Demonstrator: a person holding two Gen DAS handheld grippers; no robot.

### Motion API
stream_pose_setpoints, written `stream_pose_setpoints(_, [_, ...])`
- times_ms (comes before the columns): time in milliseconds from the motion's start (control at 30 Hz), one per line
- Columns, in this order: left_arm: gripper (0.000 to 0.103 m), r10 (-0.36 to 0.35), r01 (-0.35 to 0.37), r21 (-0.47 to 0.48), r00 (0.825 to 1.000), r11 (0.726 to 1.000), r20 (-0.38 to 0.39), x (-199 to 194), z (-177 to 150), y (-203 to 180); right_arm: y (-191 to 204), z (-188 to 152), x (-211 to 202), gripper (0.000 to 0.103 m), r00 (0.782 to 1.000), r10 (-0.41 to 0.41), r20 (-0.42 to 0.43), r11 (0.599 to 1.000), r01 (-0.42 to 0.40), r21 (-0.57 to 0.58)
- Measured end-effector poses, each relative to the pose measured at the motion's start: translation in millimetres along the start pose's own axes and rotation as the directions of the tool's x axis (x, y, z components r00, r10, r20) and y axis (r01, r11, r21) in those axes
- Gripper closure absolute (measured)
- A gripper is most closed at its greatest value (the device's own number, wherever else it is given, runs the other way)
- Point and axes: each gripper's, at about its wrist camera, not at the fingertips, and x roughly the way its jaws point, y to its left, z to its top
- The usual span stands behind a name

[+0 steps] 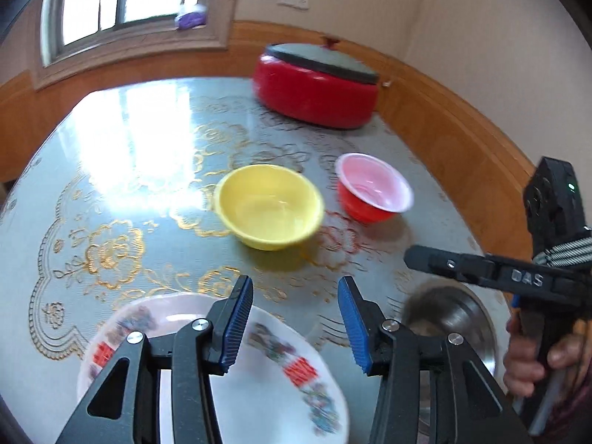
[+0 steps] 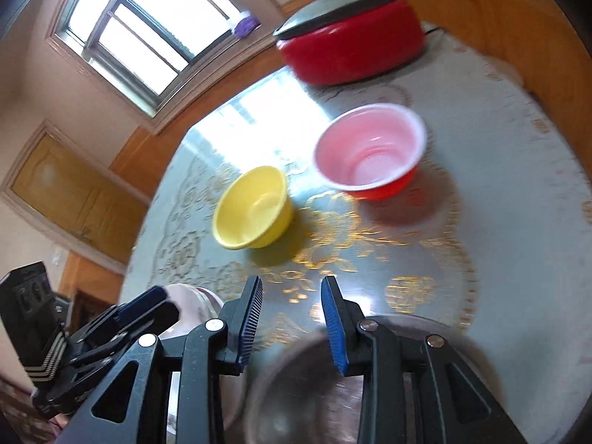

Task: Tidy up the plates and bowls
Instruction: 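Grasp the rim of the yellow bowl with both grippers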

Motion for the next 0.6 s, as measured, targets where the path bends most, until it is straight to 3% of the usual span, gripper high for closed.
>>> stream_pose_setpoints(200, [0.057, 0.012, -0.013, -0.076, 1.000, 0.997, -0.017, 27, 38, 45, 13, 28, 41, 0.071, 0.999, -0.042, -0.015, 0.997, 0.043, 0.069])
stream_pose_setpoints(300, [0.067, 0.015, -0.019, -0.108, 0.999, 0.994, -0.041, 47, 53, 61, 17, 38, 60, 0.073, 0.999, -0.047, -0.024, 0.996, 0.049, 0.080])
stream_pose_setpoints(367, [0.068, -0.011, 0.003, -0.134, 0.998, 0.991, -0.055, 58, 60, 69, 17, 44, 71, 0.074, 0.998, -0.066, -0.024, 0.992, 0.068, 0.102])
stream_pose_setpoints(567, [0.068, -0.036, 0.025, -0.115, 0.995, 0.993, -0.097, 95, 80, 72, 9, 57, 104, 0.077, 0.989, -0.138, -0.057, 0.983, 0.144, 0.117])
stream_pose_setpoints(600, [0.080, -0.034, 0.020, -0.114, 0.992, 0.993, -0.119, 103, 80, 71, 8, 57, 111, 0.085, 0.986, -0.149, -0.069, 0.981, 0.156, 0.113])
